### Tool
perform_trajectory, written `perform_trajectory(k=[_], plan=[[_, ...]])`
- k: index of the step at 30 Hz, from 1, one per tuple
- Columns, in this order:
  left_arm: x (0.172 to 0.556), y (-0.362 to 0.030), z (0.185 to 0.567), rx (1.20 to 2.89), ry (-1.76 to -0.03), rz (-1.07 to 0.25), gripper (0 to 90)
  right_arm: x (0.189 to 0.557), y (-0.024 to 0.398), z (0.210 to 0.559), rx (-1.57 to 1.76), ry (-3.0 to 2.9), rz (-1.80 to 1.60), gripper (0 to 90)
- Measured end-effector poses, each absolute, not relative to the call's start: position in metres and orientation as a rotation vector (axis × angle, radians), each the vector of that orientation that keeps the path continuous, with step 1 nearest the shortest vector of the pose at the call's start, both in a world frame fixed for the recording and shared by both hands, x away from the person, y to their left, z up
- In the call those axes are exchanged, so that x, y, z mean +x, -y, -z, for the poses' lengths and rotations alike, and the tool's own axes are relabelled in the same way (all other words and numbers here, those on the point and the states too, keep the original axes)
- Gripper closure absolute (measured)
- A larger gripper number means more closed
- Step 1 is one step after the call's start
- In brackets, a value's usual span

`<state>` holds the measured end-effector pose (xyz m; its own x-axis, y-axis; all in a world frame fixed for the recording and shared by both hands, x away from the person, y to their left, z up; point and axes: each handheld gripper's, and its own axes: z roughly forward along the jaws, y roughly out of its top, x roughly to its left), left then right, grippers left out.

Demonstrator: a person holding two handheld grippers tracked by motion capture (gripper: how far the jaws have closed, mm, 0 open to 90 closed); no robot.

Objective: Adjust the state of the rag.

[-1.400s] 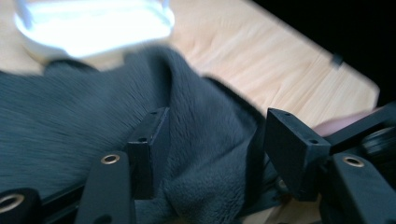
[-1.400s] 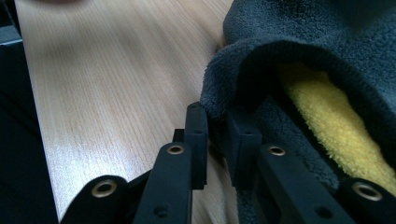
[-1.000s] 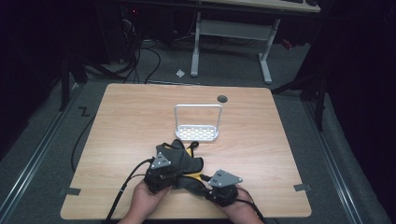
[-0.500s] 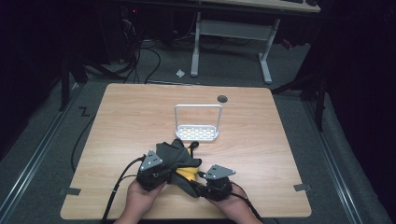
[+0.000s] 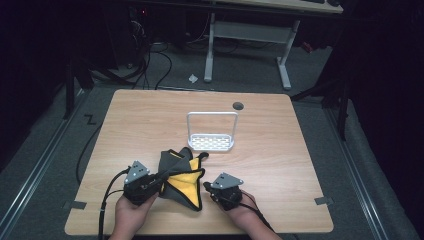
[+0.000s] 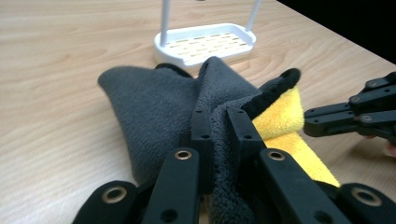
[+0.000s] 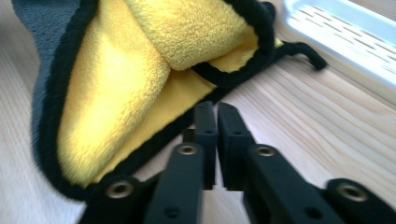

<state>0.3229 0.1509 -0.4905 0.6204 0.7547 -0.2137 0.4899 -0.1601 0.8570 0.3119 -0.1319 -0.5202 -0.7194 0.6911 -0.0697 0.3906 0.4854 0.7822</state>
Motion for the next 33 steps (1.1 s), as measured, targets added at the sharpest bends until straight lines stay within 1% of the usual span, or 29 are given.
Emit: perform_trajectory(k=[4,6,7,10,13,14,16,18,24,26,30,33], plan=[[0.317,-0.156,0.495,1.813,-1.031,-0.321,82.6,0.326,0.107,0.528,0.850,-2.433,-1.069,90.0],[0.315,-0.159,0.496,1.809,-1.042,-0.313,82.5,0.330,0.103,0.529,0.841,-2.433,-1.060,90.0],[0.314,-0.160,0.497,1.807,-1.047,-0.314,82.5,0.338,0.093,0.531,0.838,-2.463,-1.070,90.0],[0.312,-0.163,0.498,1.807,-1.057,-0.324,82.5,0.342,0.086,0.534,0.841,-2.462,-1.049,90.0],[0.313,-0.167,0.499,1.802,-1.064,-0.308,82.4,0.339,0.091,0.532,0.836,-2.450,-1.008,90.0],[0.314,-0.167,0.499,1.800,-1.063,-0.293,82.4,0.336,0.103,0.531,0.851,-2.444,-0.990,90.0],[0.317,-0.164,0.501,1.812,-1.052,-0.278,82.3,0.334,0.108,0.531,0.863,-2.442,-0.984,90.0],[0.320,-0.157,0.504,1.837,-1.034,-0.262,82.3,0.329,0.127,0.530,0.885,-2.427,-0.951,90.0],[0.333,-0.134,0.519,1.931,-1.005,-0.197,81.5,0.315,0.192,0.527,1.043,-2.349,-0.866,90.0],[0.333,-0.131,0.524,1.961,-1.017,-0.178,80.8,0.308,0.220,0.525,1.115,-2.309,-0.843,90.0],[0.322,-0.130,0.531,2.015,-1.048,-0.129,80.2,0.300,0.231,0.525,1.139,-2.292,-0.828,90.0],[0.311,-0.136,0.532,2.016,-1.077,-0.119,78.8,0.299,0.232,0.522,1.138,-2.296,-0.867,89.6]])
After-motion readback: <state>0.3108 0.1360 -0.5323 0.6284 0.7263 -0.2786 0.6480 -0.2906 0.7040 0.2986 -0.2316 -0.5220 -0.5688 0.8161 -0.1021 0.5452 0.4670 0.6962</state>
